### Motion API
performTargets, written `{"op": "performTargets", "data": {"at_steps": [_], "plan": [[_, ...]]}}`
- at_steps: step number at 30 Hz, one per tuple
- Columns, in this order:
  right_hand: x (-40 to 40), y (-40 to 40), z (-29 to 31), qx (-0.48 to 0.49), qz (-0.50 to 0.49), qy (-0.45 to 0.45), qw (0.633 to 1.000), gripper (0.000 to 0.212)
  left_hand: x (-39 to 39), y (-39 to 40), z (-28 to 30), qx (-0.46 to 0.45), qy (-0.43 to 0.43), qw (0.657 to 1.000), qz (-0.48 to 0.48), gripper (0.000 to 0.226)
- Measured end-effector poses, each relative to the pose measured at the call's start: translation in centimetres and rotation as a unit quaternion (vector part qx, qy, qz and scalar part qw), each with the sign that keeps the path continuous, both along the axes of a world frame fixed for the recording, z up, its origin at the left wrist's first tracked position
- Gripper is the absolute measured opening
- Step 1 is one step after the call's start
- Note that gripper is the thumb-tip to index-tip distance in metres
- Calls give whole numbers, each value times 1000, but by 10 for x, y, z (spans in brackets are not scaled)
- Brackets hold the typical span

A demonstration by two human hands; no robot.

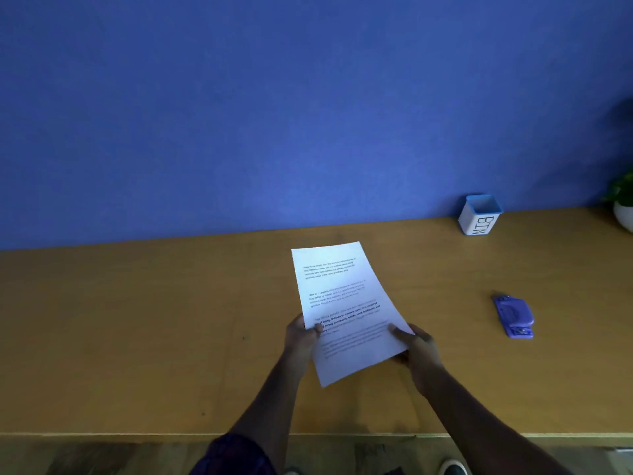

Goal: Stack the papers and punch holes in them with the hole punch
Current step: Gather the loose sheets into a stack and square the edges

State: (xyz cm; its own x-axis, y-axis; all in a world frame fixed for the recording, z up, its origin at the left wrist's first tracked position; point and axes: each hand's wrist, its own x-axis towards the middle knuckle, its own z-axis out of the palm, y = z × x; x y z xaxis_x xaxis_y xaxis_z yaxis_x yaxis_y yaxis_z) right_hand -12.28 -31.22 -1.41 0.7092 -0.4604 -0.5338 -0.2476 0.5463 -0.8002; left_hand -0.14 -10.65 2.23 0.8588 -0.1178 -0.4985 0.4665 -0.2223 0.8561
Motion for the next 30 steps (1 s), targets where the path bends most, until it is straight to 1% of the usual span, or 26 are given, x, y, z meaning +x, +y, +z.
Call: {"op": "performTargets", "data": {"at_steps": [3, 5, 10, 11, 14, 16, 20, 22, 26, 30], "plan": [[-10, -13, -1, -48, 10, 16, 999, 19, 2, 7, -10, 28, -2, 998, -59, 23], [-14, -17, -3, -75, 35, 32, 996, 8, 1, 8, -16, 64, -2, 995, -78, 24], [-13, -17, -16, -167, 109, 93, 975, 12, -6, 12, -29, 99, -2, 987, -128, 28], [-12, -17, -17, -179, 111, 104, 972, 11, -8, 14, -31, 115, -6, 986, -124, 25], [-10, -15, -21, -212, 122, 140, 959, 7, -13, 18, -38, 152, -7, 986, -72, 18], [-9, -14, -25, -248, 138, 169, 944, 2, -14, 21, -41, 189, -18, 980, -56, 15], [-11, -11, -26, -328, 165, 232, 901, 11, -14, 23, -39, 230, -45, 971, -54, 22], [-11, -8, -23, -361, 167, 248, 883, 13, -13, 21, -36, 250, -55, 965, -51, 23], [-12, -6, -19, -399, 159, 264, 864, 14, -10, 17, -37, 261, -67, 962, -36, 24], [-12, -5, -16, -416, 165, 272, 852, 12, -12, 13, -38, 274, -79, 958, -25, 15]]}}
